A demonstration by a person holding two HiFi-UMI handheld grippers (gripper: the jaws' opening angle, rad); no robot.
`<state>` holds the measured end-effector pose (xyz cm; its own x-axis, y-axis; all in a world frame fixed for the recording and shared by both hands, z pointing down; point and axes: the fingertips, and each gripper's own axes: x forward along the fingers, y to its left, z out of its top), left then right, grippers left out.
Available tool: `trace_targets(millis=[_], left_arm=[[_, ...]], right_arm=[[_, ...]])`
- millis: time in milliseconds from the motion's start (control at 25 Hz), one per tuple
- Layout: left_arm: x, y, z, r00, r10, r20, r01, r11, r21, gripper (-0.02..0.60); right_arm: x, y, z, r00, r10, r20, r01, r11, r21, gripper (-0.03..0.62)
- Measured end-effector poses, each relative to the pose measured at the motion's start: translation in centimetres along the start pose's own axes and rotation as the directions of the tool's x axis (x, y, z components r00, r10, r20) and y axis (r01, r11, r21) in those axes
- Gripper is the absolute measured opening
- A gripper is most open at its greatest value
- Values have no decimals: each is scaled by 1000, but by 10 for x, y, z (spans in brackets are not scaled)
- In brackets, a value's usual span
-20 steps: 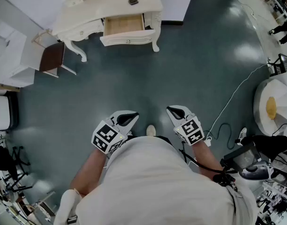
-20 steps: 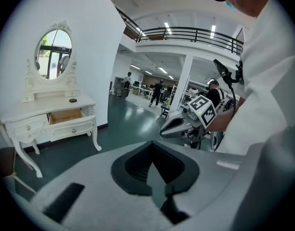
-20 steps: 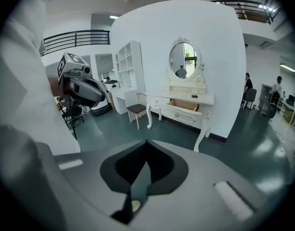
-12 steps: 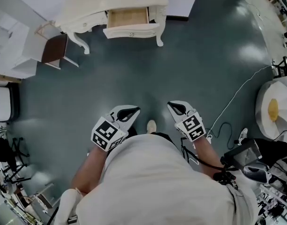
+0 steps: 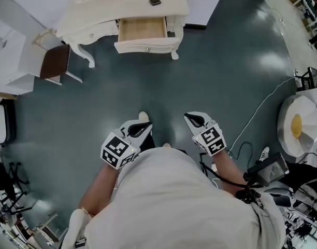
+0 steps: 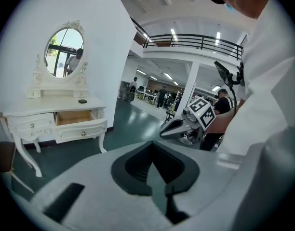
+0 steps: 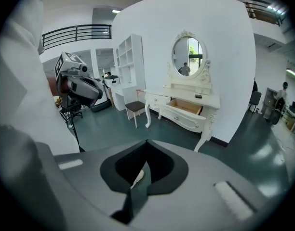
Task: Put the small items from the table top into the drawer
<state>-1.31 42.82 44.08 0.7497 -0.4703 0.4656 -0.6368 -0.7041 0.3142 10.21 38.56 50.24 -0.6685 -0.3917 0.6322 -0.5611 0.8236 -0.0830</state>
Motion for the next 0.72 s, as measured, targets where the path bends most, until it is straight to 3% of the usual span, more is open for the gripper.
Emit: trace_targets(millis=[160,240,360,480,720], left_arm=[[6,63,36,998,-12,55,11,1000,9,2],[9,93,53,997,-20,76,19,1000,14,2],[15,132,68,996,-50,75,46,998,43,2],[22,171,75,996,-58,65,54,997,51,58],[50,232,107,997,-35,74,33,999,26,104]], right_arm=[[31,-31,53,999,-41,13,41,999,1,2],[49,-48,79,998,-58,7,58,998,-26,48],[72,-66,111,997,-83,6,83,996,-31,53],[90,-80,131,994,-111,10,111,994,-15,67],[105,-124,151,990,-138,4,138,990,31,80]])
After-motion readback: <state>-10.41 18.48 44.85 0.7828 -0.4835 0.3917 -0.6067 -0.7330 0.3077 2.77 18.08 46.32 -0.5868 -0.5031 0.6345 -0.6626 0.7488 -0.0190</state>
